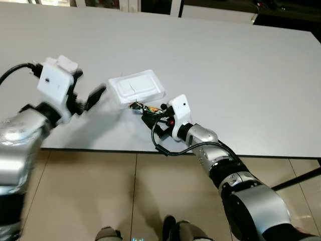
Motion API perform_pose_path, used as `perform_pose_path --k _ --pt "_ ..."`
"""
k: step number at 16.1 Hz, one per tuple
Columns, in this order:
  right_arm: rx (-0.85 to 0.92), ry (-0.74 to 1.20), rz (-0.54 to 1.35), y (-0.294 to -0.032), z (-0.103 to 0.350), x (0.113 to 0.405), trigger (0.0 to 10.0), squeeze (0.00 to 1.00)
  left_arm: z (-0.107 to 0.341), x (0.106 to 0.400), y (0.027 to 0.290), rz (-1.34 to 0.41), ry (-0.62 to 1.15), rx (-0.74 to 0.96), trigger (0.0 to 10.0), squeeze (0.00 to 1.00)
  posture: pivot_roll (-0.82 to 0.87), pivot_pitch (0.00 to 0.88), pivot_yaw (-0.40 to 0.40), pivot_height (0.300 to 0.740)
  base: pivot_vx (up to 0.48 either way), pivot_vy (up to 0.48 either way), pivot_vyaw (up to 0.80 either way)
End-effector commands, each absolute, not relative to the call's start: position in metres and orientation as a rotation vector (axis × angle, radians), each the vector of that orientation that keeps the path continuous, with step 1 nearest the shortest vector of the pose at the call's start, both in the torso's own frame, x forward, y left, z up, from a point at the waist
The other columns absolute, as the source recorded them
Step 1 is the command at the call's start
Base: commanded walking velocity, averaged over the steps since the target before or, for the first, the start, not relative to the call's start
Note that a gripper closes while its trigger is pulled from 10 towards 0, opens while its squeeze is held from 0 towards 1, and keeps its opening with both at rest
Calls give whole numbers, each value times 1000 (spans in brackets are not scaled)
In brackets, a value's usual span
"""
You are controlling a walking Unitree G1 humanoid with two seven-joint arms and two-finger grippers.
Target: Picking trash to rubbish bin
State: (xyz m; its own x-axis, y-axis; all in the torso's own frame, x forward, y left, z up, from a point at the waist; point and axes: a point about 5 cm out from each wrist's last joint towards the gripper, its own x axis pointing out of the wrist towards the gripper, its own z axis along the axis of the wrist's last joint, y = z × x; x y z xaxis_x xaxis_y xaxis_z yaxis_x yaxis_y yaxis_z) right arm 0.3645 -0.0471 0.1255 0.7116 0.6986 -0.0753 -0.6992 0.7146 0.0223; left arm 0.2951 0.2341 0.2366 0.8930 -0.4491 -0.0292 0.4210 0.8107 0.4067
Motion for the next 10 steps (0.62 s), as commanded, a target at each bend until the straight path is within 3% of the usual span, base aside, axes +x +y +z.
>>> perform_pose_path --k 1,5,10 --pt "-5 122 763 -52 115 362 10000 0 238 286 232 -559 -21 425 10000 0 90 204 -109 740 0 0 0" --pt "-9 126 768 -52 113 360 10000 0 200 252 240 -866 328 538 10000 0 92 188 -102 740 0 0 0" --pt "-8 134 769 -51 110 359 10000 0 198 247 229 -903 343 559 10000 0 92 177 -102 740 0 0 0"
